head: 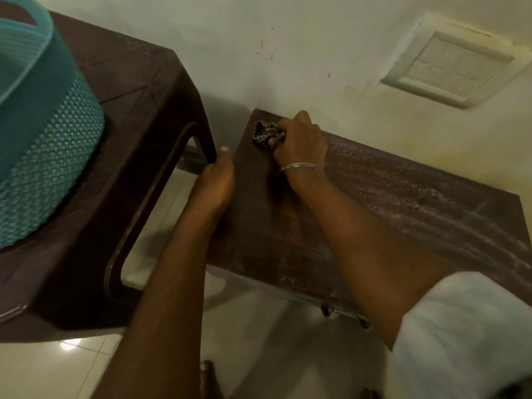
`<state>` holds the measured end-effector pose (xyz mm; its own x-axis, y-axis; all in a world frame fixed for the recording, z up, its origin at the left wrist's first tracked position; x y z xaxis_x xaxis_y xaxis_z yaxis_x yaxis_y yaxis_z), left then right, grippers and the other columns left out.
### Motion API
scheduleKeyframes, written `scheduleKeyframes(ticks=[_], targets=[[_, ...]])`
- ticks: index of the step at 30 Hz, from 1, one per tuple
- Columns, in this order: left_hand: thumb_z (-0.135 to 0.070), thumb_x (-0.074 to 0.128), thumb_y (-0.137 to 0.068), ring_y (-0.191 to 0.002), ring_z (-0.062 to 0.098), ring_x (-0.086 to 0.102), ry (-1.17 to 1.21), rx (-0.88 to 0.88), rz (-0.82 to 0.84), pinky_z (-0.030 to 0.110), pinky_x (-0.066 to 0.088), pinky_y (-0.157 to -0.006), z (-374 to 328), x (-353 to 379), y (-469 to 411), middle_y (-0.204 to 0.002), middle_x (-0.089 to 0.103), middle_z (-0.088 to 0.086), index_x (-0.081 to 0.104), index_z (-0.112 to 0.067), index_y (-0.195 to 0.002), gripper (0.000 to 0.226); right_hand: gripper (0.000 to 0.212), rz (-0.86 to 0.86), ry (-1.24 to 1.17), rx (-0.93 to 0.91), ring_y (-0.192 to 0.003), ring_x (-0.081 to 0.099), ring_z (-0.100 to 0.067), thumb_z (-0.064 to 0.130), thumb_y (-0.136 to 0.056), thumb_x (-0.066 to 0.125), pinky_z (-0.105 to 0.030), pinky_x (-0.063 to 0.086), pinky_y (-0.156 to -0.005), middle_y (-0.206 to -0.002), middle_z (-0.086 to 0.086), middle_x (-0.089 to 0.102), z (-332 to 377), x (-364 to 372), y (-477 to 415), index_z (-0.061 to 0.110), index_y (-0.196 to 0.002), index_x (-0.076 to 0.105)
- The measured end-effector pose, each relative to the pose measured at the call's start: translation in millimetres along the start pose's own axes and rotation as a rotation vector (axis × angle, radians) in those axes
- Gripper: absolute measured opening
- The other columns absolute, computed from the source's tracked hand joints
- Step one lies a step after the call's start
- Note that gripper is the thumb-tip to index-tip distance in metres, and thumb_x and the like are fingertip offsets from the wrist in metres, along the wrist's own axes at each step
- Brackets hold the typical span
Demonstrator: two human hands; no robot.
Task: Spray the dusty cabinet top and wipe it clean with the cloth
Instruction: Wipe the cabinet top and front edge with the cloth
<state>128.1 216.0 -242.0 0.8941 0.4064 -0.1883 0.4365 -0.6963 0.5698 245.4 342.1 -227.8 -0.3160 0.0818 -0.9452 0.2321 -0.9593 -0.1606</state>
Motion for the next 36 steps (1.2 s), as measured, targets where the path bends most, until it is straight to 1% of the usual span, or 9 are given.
scheduleKeyframes(ticks=[5,9,12,15,20,24,27,31,36], targets=[[-0.054,0.02,-0.106,-0.078,0.008,0.059,0.198,-0.008,0.022,0.023,0.046,-0.066,2.6,1.9,-14.3,-0.088,0.063,-0.002,0.064,-0.016,-0.117,0.059,0.031,0.022,-0.048,-0.129,-0.097,0.049,-0.025,0.01,-0.084,0.062,-0.03,0.036,-0.059,-0.112,-0.001,0.049,13.0,3.5,43.4,0.026,-0.111,0.065],[-0.051,0.016,-0.107,-0.071,0.002,0.056,0.216,0.028,0.034,0.014,0.046,-0.051,5.3,2.4,-13.3,-0.081,0.059,-0.007,0.06,-0.008,-0.132,0.066,0.034,0.004,-0.056,-0.194,-0.095,0.05,-0.024,0.01,-0.083,0.06,-0.025,0.025,-0.054,-0.111,0.0,0.051,19.1,5.7,58.5,0.028,-0.111,0.066],[-0.05,0.016,-0.107,-0.07,0.002,0.054,0.261,0.042,0.035,0.007,0.044,-0.041,11.9,-2.4,-12.0,-0.082,0.058,-0.007,0.059,-0.007,-0.134,0.067,0.03,0.023,-0.031,-0.159,-0.101,0.051,-0.028,0.017,-0.087,0.061,-0.03,0.042,-0.063,-0.114,-0.003,0.052,22.2,6.6,21.0,0.03,-0.114,0.065],[-0.048,0.016,-0.108,-0.074,0.0,0.06,0.283,0.074,0.021,0.006,0.045,-0.043,16.5,-9.0,-9.7,-0.084,0.063,-0.009,0.064,-0.009,-0.127,0.065,0.029,0.073,-0.021,-0.103,-0.107,0.051,-0.029,0.027,-0.089,0.064,-0.033,0.043,-0.071,-0.119,-0.006,0.051,26.7,7.7,-1.7,0.028,-0.118,0.063],[-0.037,0.017,-0.109,-0.075,-0.009,0.068,0.256,0.143,0.025,0.008,0.049,-0.061,37.7,-19.2,-5.0,-0.086,0.071,-0.018,0.068,-0.024,-0.118,0.054,0.028,0.065,-0.026,-0.101,-0.103,0.049,-0.027,0.021,-0.09,0.061,-0.031,0.035,-0.064,-0.121,-0.003,0.048,32.8,8.3,45.4,0.029,-0.116,0.062],[-0.042,0.027,-0.1,-0.1,0.012,0.065,0.224,0.095,-0.042,0.027,0.049,-0.086,63.7,-28.3,3.5,-0.11,0.072,0.0,0.069,-0.019,-0.117,0.051,0.029,0.066,-0.067,-0.16,-0.099,0.05,-0.025,0.02,-0.087,0.062,-0.028,0.032,-0.062,-0.117,0.0,0.05,36.1,4.5,70.9,0.031,-0.114,0.064],[-0.036,0.024,-0.101,-0.107,0.025,0.068,0.415,0.037,-0.124,0.038,0.053,-0.096,86.4,-27.4,15.9,-0.109,0.076,0.007,0.076,-0.014,-0.11,0.057,0.031,0.113,-0.081,-0.125,-0.104,0.052,-0.027,0.022,-0.086,0.064,-0.029,0.037,-0.067,-0.12,-0.002,0.05,36.0,1.3,56.5,0.031,-0.116,0.064],[-0.035,0.025,-0.098,-0.106,0.026,0.069,0.57,0.035,-0.181,0.042,0.051,-0.102,93.5,-24.0,19.4,-0.105,0.077,0.008,0.077,-0.011,-0.103,0.058,0.033,0.113,-0.082,-0.078,-0.103,0.052,-0.029,0.016,-0.086,0.062,-0.03,0.039,-0.067,-0.124,-0.004,0.048,39.4,-1.1,77.4,0.029,-0.117,0.063],[-0.024,0.033,-0.099,-0.086,0.022,0.068,0.655,0.048,-0.321,0.035,0.055,-0.084,94.2,-21.7,24.3,-0.081,0.076,0.002,0.074,-0.008,-0.098,0.044,0.034,0.115,-0.076,-0.18,-0.101,0.05,-0.027,0.017,-0.083,0.064,-0.031,0.035,-0.06,-0.126,-0.003,0.046,42.1,0.1,134.4,0.026,-0.116,0.062]])
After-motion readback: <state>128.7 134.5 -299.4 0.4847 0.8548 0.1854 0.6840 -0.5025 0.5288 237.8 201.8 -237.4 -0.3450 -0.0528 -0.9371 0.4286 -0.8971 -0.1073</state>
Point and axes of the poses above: each hand's wrist, its own y-axis away from the middle knuckle, its own x-axis out of the palm, z = x × y, the point moved 4 cm from there along -y, towards the middle knuckle
